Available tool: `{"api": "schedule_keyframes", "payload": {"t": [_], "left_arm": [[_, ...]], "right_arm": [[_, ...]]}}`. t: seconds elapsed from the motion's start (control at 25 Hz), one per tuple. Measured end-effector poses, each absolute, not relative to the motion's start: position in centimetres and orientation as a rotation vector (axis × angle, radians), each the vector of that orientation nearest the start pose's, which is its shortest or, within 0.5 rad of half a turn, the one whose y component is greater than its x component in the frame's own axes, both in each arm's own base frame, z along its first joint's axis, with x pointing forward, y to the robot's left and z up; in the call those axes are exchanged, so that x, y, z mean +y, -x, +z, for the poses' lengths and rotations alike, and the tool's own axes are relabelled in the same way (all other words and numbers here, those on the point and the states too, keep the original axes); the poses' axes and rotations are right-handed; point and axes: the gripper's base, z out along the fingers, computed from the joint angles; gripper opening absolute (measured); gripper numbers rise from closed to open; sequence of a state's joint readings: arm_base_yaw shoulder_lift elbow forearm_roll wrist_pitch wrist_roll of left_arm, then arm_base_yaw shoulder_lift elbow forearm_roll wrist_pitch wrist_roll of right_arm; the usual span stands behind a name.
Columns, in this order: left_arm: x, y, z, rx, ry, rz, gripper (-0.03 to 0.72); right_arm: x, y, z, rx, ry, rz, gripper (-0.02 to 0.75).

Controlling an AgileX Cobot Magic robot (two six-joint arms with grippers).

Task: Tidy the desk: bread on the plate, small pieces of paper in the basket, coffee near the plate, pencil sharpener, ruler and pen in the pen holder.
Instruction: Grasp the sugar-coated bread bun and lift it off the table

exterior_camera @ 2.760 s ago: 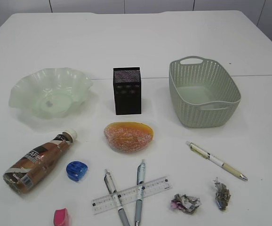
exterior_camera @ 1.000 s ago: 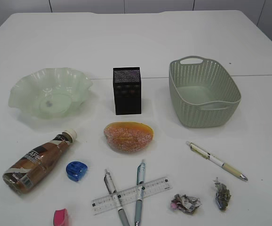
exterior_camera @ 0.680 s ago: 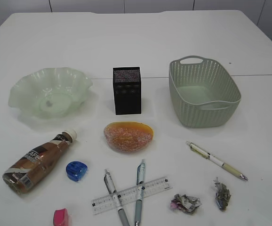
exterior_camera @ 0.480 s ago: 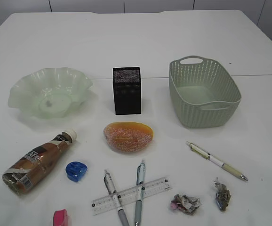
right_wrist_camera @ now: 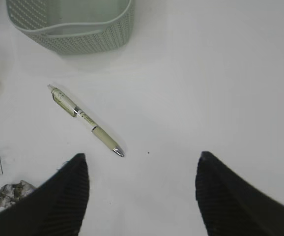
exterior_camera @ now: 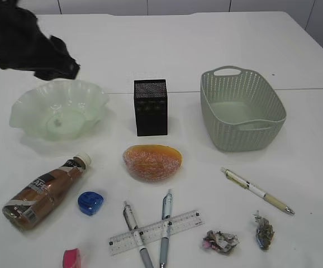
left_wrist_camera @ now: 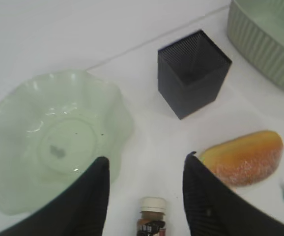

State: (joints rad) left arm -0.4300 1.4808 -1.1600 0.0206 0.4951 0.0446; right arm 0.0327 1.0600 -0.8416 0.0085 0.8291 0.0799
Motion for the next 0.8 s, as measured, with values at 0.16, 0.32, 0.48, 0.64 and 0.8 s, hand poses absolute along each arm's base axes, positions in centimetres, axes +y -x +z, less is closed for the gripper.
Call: {"api": "schedule_keyframes", "payload": {"t": [0.16,0.32,0.48,0.64,0.8], "left_arm": [[-17.2,-32.3,28.1,2.310,-0.804,-0.182,0.361],[-19.9,-33.0,25.4,2.316,-1.064,-0.193,0.361],[-21.3,-33.2,22.9,2.326,-1.226,-0.214,0.361],[-21.7,-33.7,21.0,2.287,-1.340,-0.191,0.363],[-22.1,-33.9,20.6,2.205,-1.431,-0.163,0.421]], "right_arm": [[0.7,-20.1,30.0,2.549,-0.036,0.045,0.500],[0.7,-20.4,29.7,2.572,-0.029,0.042,0.500],[0.7,-20.8,29.2,2.597,-0.030,0.041,0.499],[0.8,-21.3,28.6,2.619,-0.028,0.039,0.499],[0.8,-21.7,28.3,2.623,-0.021,0.037,0.499]]}}
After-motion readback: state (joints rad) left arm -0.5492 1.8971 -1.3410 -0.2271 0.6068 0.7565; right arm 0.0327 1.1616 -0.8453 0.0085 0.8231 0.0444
